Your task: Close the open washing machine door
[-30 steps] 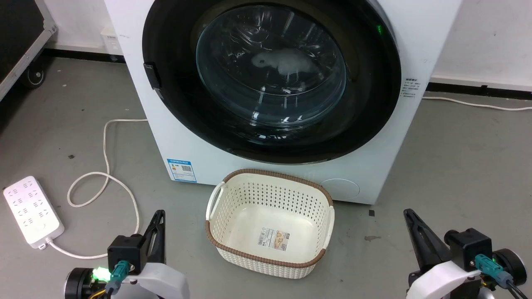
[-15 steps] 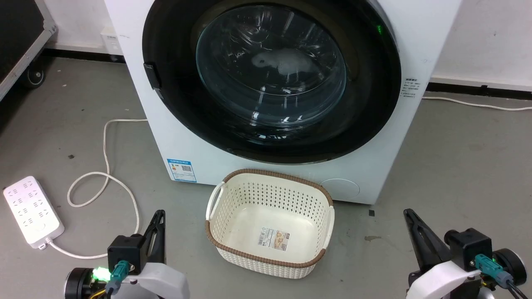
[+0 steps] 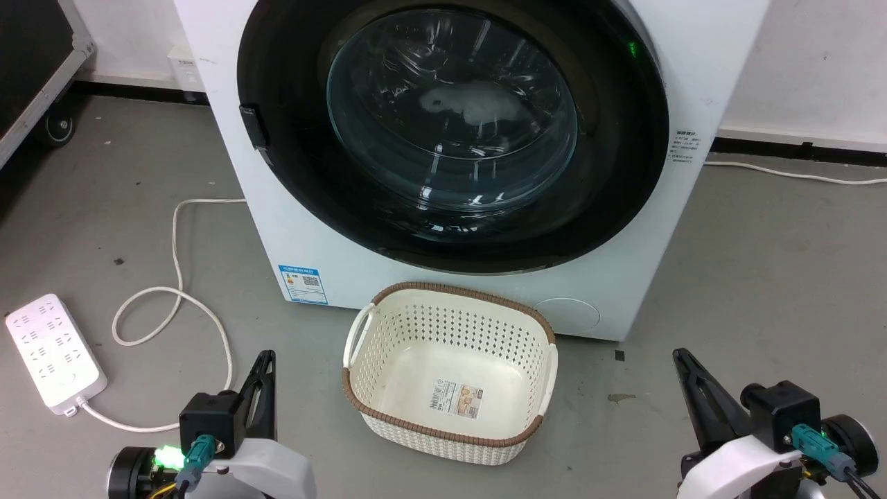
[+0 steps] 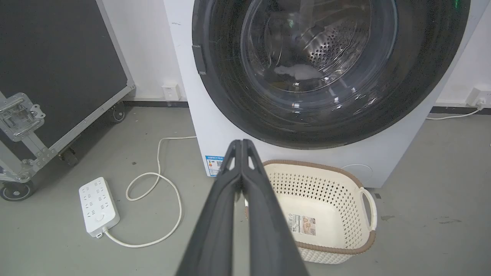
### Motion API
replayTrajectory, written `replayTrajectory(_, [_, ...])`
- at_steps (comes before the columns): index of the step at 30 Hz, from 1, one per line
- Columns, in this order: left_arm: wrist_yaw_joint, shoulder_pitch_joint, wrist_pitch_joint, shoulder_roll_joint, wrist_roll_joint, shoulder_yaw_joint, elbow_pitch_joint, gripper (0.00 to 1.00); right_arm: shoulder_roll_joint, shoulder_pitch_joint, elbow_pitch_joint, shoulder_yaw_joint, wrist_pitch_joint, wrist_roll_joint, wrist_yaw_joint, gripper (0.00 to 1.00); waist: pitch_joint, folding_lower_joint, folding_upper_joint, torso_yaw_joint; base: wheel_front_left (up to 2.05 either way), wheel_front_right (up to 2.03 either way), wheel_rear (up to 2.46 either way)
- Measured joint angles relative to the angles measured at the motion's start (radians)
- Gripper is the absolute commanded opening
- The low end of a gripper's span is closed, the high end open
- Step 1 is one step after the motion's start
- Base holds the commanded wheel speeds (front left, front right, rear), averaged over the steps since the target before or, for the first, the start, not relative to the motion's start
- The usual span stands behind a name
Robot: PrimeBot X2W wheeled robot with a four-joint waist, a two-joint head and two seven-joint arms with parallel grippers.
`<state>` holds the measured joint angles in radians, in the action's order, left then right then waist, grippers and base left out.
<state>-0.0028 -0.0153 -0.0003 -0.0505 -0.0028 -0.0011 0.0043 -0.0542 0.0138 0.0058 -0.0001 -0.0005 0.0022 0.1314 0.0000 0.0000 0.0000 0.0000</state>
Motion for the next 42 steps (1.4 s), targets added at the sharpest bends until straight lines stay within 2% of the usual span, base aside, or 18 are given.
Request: replayTrajectory(42, [0.0,0.0,0.0,0.0,0.0,0.0,0.0,0.0,0.0,0.0,0.0,0.0,0.0,0.0,0.0,0.0,0.0,0.0,0.0,0.0,0.0,0.0,0.0])
